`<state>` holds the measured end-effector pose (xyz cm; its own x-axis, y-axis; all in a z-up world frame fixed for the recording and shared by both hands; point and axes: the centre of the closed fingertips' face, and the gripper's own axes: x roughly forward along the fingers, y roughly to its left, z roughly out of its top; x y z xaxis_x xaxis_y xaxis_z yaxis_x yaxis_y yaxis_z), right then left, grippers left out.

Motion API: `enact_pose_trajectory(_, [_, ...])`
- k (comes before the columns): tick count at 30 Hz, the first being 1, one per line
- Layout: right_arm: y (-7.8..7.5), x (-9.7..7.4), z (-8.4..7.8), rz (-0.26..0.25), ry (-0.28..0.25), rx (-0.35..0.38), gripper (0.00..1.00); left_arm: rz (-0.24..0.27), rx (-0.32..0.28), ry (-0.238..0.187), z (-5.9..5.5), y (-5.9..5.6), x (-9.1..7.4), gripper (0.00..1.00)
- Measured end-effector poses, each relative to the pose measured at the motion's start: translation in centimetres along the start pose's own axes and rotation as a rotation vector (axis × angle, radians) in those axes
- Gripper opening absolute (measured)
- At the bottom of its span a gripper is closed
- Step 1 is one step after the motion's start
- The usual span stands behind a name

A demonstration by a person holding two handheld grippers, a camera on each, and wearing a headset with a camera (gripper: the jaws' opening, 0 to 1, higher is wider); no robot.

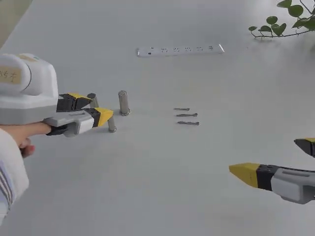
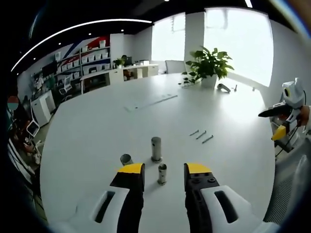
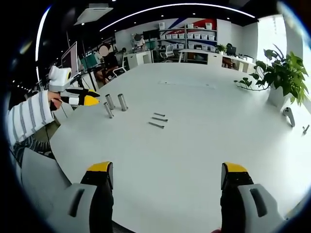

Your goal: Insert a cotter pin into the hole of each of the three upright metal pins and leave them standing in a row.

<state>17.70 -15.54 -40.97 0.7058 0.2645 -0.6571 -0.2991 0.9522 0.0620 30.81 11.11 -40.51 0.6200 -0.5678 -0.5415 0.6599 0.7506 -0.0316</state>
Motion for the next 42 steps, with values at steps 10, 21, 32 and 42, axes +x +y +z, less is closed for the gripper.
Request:
enact_pose_trajectory(10, [-0.5,-0.1,-0.3,-0.015,0.009,0.010,0.91,-0.031,0.037,0.044,-0.7,-0.1,1.9,0.25])
enact_pose_trajectory(21, [-0.6,0.3,-0.7,-0.017,0.025,0.014,0.91,-0.046,0.083,0.101,-2.0,0.1,3.1,0.19])
enact_pose_trajectory(32, [-0.7,0.5,-0.8,-0.015,0.038,0.007,0.91,-0.062,0.115,0.133,-2.6,-0.2,3.8,0.12])
enact_pose_trajectory(42, [-0.6,0.6,-0.7,-0.018,0.041,0.007,0.91,-0.059,0.086,0.142,-3.1,0.3,4.3,0.06])
